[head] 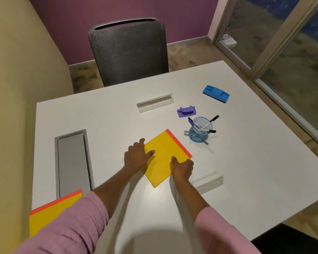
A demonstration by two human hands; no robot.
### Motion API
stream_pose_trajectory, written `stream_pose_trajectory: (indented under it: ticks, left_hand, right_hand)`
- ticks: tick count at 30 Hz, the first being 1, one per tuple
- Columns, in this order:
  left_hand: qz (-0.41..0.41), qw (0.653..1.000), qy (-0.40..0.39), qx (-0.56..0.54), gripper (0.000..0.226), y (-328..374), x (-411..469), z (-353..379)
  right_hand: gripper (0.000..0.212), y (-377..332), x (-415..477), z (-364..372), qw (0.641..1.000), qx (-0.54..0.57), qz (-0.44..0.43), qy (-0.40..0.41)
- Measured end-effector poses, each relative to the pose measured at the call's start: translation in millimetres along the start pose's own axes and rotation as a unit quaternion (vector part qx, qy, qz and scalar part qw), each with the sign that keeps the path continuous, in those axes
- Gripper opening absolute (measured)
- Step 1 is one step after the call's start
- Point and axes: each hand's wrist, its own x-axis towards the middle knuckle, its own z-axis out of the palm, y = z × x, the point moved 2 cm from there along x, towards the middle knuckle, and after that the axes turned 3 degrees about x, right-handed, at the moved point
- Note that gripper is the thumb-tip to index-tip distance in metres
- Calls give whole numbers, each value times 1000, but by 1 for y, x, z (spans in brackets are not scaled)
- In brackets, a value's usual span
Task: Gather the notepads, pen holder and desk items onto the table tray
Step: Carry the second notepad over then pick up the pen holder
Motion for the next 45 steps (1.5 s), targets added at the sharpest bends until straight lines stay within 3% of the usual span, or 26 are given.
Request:
stream_pose_trajectory:
  ticks: [8,14,17,26,29,33,36,42,45]
  left_hand:
    - [-14,999,7,39,85,13,31,28]
    - [-12,998,29,61,92,20,42,38]
    - [-20,995,35,88,87,21,44,41]
    - [-50,994,31,97,83,17,51,39]
    - [-70,994,34,71,82,15,49,37]
    - [-93,995,21,26,81,7,43,32]
    - [-123,992,13,-7,83,-5,34,22]
    - [-166,959,13,-228,66,-38,1,-5]
    - [-170,942,37,-286,59,-59,-26,-26]
  right_hand:
    - [69,-2,20,15,994,-33,87,60]
    - [75,-6,21,24,991,-46,118,50]
    - [68,-5,27,23,988,-59,136,34]
    - [51,-3,36,23,969,102,224,-6]
    - [48,-3,35,25,965,157,208,-5]
    - [27,0,29,26,966,177,187,-25]
    - [27,-1,20,26,970,175,165,-40]
    - [20,-7,-14,29,975,183,92,-91]
    - [20,-10,-34,34,973,190,71,-107]
